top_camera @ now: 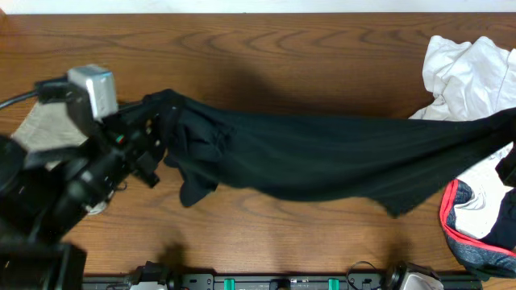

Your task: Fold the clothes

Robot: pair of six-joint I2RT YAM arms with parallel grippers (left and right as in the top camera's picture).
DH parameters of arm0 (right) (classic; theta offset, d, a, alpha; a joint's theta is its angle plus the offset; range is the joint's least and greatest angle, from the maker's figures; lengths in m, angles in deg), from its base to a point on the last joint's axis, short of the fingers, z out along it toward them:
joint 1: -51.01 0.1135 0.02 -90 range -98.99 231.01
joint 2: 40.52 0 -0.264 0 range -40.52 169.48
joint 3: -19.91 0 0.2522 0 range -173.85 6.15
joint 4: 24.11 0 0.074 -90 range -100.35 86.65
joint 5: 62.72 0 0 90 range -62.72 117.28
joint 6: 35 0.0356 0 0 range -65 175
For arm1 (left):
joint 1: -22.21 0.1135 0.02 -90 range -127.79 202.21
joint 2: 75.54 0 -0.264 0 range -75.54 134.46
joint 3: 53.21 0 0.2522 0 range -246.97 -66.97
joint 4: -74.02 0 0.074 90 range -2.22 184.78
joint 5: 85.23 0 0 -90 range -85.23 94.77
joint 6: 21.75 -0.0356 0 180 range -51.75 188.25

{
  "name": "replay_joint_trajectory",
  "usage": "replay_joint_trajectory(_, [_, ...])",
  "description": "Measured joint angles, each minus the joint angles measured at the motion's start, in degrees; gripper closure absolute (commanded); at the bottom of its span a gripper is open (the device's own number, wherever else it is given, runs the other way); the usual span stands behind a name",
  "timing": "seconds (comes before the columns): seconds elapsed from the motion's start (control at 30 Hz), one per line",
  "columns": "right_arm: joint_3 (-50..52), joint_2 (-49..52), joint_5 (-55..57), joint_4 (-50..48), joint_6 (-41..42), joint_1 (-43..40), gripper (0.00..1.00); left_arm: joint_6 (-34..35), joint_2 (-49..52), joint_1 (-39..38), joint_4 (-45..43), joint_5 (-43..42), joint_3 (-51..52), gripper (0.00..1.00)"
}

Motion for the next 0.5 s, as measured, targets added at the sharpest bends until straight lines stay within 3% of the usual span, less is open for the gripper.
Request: replay_joint_trajectory(0.5, [-0.04, -1.6, 3.82, 0.7, 4.61, 0.0, 0.99, 0.66, 3.52, 0.2, 2.84, -9.11, -15.72, 0.94])
